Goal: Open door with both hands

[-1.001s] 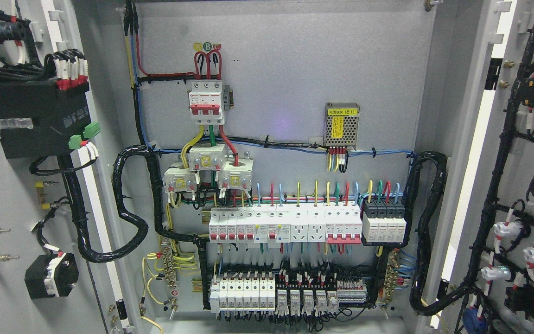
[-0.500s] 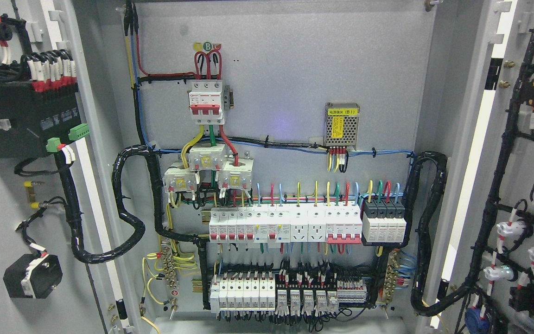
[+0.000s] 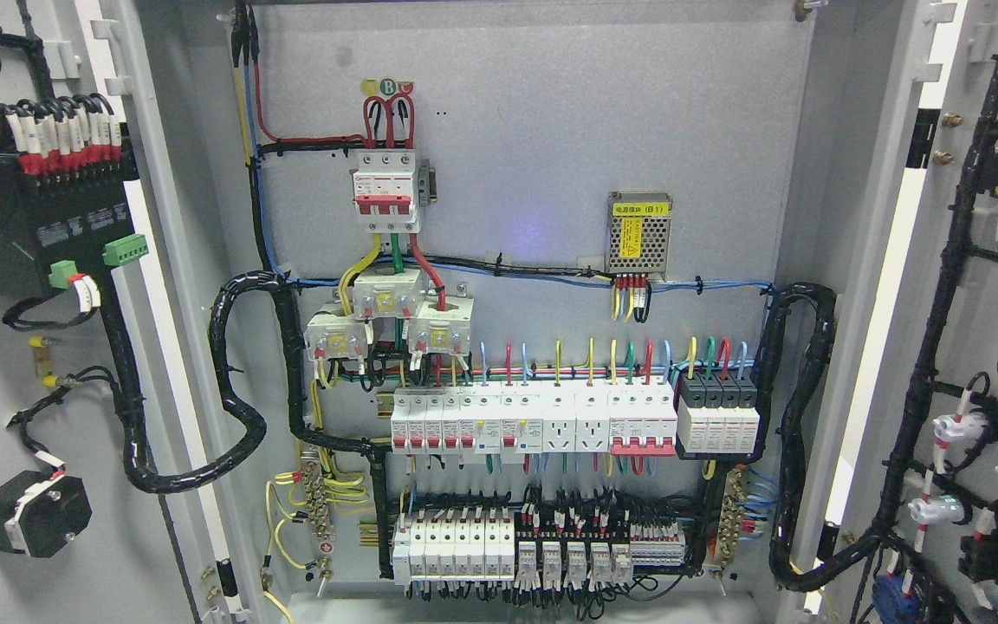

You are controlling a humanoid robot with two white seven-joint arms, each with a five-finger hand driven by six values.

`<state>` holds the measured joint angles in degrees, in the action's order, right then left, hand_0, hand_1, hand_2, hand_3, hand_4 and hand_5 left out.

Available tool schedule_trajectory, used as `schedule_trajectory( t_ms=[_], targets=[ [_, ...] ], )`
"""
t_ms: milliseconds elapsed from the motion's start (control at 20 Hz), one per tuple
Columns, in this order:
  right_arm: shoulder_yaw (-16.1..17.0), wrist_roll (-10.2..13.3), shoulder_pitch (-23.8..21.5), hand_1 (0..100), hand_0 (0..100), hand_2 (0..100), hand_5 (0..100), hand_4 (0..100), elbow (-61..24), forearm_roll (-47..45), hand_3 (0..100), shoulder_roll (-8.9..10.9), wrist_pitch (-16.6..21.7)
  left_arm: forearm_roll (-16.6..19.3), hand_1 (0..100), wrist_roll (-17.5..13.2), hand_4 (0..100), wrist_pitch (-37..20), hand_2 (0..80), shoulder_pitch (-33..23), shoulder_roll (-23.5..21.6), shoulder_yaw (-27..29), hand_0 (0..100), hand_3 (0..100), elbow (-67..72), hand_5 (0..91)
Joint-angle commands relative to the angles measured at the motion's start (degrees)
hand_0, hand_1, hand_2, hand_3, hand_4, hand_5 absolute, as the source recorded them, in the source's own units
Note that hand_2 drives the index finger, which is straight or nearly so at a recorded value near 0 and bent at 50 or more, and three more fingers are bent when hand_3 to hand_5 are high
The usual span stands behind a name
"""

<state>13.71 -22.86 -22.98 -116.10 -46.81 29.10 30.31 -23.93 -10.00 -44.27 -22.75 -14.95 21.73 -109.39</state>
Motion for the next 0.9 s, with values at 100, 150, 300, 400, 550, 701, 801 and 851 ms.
schedule_trajectory(
  t_ms=[100, 150, 300, 400, 550, 701, 801, 851],
  targets=[
    [2.4, -0.1, -1.0, 0, 38, 0, 0, 0, 0.5, 0.0, 0, 0.0, 0.2, -1.1, 0, 0.1, 0, -11.4, 0.0, 0.9, -3.2, 5.1, 0, 0, 6.3, 0.0],
    [2.5, -0.1, -1.1, 0, 38, 0, 0, 0, 0.5, 0.0, 0, 0.0, 0.2, -1.1, 0, 0.0, 0, -11.3, 0.0, 1.0, -3.3, 5.2, 0, 0, 6.9, 0.0],
    [3.1, -0.1, -1.6, 0, 38, 0, 0, 0, 0.5, 0.0, 0, 0.0, 0.2, -1.1, 0, 0.0, 0, -8.5, 0.0, 2.5, -4.0, 6.4, 0, 0, 8.7, 0.0],
    [3.5, -0.1, -1.8, 0, 38, 0, 0, 0, 0.5, 0.0, 0, 0.0, 0.2, -1.1, 0, -0.1, 0, -5.2, 0.0, 4.4, -4.6, 6.8, 0, 0, 10.1, 0.0],
    [3.6, -0.1, -2.1, 0, 38, 0, 0, 0, 0.5, 0.0, 0, 0.0, 0.2, -2.0, 0, -0.1, 0, -3.1, 0.0, 6.8, -6.4, 7.0, 0, 0, 13.3, 0.0],
    [4.0, -0.1, -2.4, 0, 38, 0, 0, 0, 0.5, 0.0, 0, -0.18, 0.2, -2.8, 0, -0.1, 0, 0.2, 0.0, 9.2, -8.7, 7.2, 0, 0, 16.7, 0.0],
    [4.1, -0.1, -2.9, 0, 38, 0, 0, 0, 0.5, -0.1, 0, -0.18, 0.2, -3.7, 0, -0.1, 0, 2.1, 0.0, 10.3, -10.0, 7.8, 0, 0, 18.5, 0.0],
    [4.6, -0.1, -3.0, 0, 38, 0, 0, 0, 0.5, -0.1, 0, -0.18, 0.2, -4.3, 0, -0.1, 0, 2.6, 0.0, 10.7, -10.5, 7.9, 0, 0, 19.0, 0.0]
  ],
)
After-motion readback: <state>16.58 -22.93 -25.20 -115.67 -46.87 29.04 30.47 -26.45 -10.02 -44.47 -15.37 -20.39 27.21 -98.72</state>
